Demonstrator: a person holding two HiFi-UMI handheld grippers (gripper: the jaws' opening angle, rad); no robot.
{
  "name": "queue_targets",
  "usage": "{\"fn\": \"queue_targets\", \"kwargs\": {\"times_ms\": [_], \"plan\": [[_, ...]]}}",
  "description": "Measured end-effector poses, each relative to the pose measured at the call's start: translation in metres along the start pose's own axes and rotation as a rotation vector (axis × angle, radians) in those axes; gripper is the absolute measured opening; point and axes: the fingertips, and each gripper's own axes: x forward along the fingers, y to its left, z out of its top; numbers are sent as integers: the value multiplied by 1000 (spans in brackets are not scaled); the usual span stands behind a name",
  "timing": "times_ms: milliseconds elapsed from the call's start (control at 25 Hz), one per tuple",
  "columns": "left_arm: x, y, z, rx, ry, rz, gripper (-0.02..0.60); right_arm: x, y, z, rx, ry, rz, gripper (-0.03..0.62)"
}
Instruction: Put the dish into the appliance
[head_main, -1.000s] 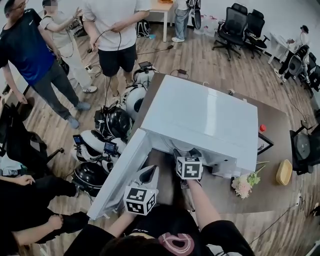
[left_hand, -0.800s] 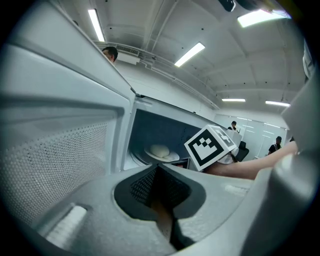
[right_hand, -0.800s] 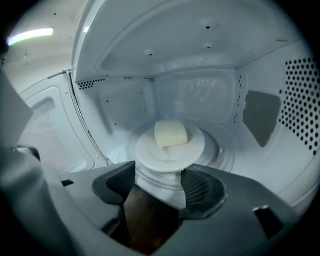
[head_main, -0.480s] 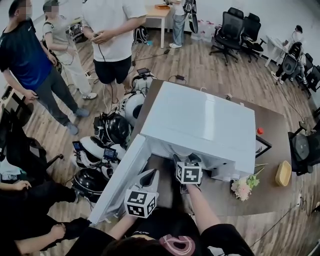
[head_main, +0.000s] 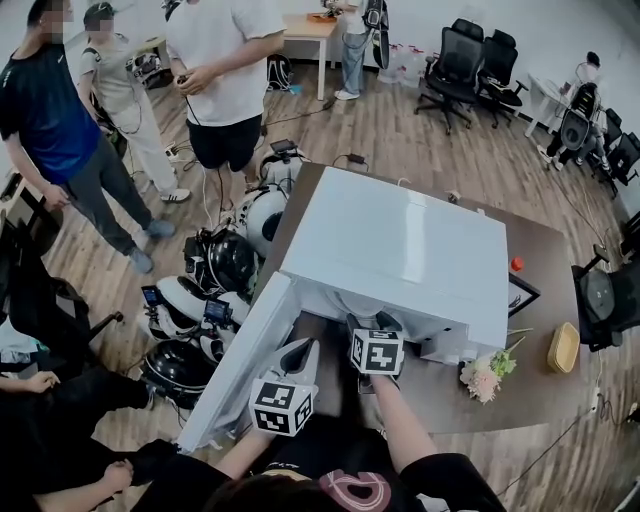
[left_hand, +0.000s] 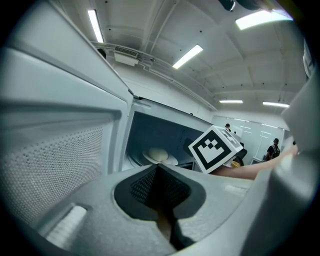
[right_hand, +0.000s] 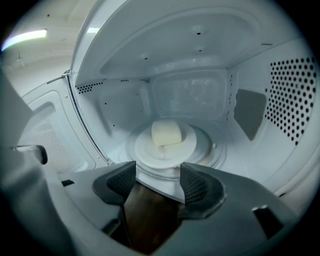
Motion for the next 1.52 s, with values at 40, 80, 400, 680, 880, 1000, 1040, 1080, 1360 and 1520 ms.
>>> {"fn": "queue_targets", "kwargs": {"times_ms": [40,80,400,680,880,1000,1040,1080,1360,1520], "plan": [[0,0,0,-1,0,-1,9,0,0,-1,2,0,-1,281],[0,1,0,0,0,-1,9,-1,1,-1,4,0,2,281],[6,-1,0,10,-1,-25,9,-3,3,-4,42,7,42,295],[2,0,2,12,-3,-38,9,-15,0,-2,90,-18,75,324],[1,2,1,2,-8,-50,8,-31,-2,-1,131,-67,87,331],[1,-2,0,2,-6,-69,9,-42,1,-2,130,-92,106,331],[1,-4,0,4,-6,-77,9,-46,3,-3,124,-99,118,331],[1,-5,-1,6,-5,-84,9,-50,4,-3,121,-111,127,331],[-7,-12,-4,8,2,-124,9,-87,8,-1,182,-221,121,322],[-11,-17,-7,8,4,-143,9,-106,9,-3,202,-257,101,286]]}}
